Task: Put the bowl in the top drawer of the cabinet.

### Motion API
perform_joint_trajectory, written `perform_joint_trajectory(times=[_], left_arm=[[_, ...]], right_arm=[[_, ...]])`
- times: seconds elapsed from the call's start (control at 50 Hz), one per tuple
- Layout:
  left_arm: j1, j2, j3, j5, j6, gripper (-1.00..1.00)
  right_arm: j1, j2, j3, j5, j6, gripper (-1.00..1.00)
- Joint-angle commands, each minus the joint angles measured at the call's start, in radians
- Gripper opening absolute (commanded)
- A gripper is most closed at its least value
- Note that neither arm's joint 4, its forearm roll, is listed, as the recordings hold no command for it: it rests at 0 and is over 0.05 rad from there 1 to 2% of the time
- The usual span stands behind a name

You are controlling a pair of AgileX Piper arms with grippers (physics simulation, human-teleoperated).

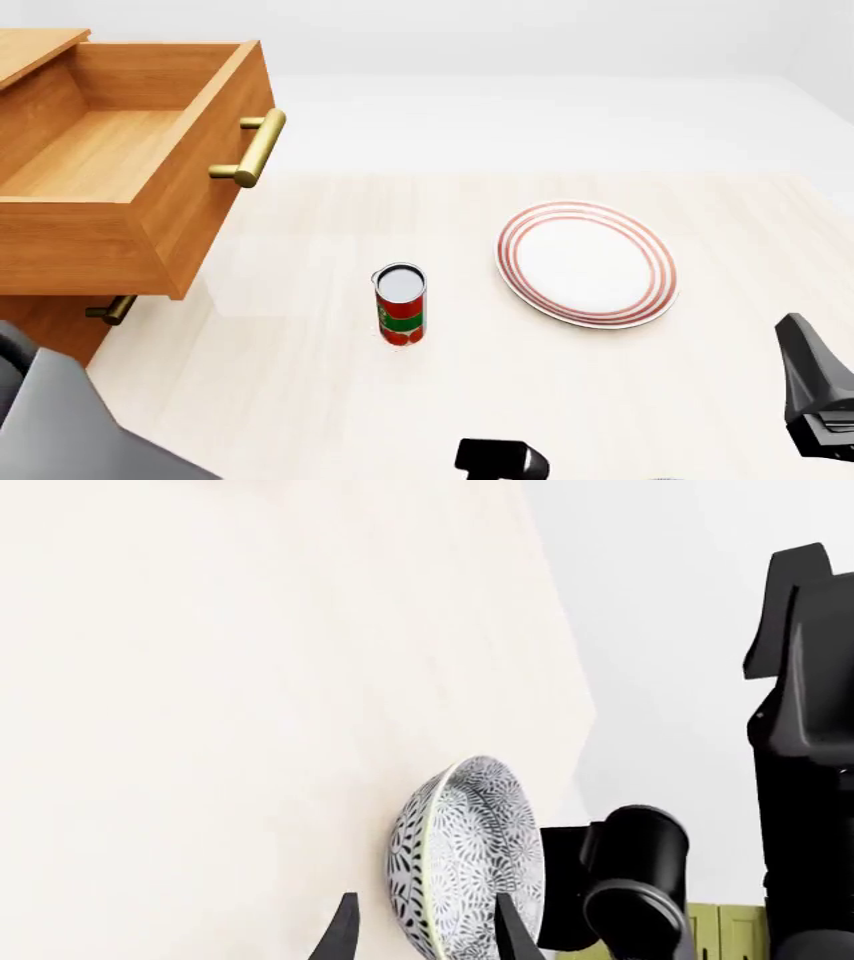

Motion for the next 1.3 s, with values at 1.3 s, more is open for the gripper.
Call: perform_joint_trajectory(times=[1.3], left_arm=[[-0.029, 0.088, -0.048, -0.025, -0.024, 1.0]], right_arm=[[0.0, 0.003, 0.0, -0.003, 0.0, 1.0]])
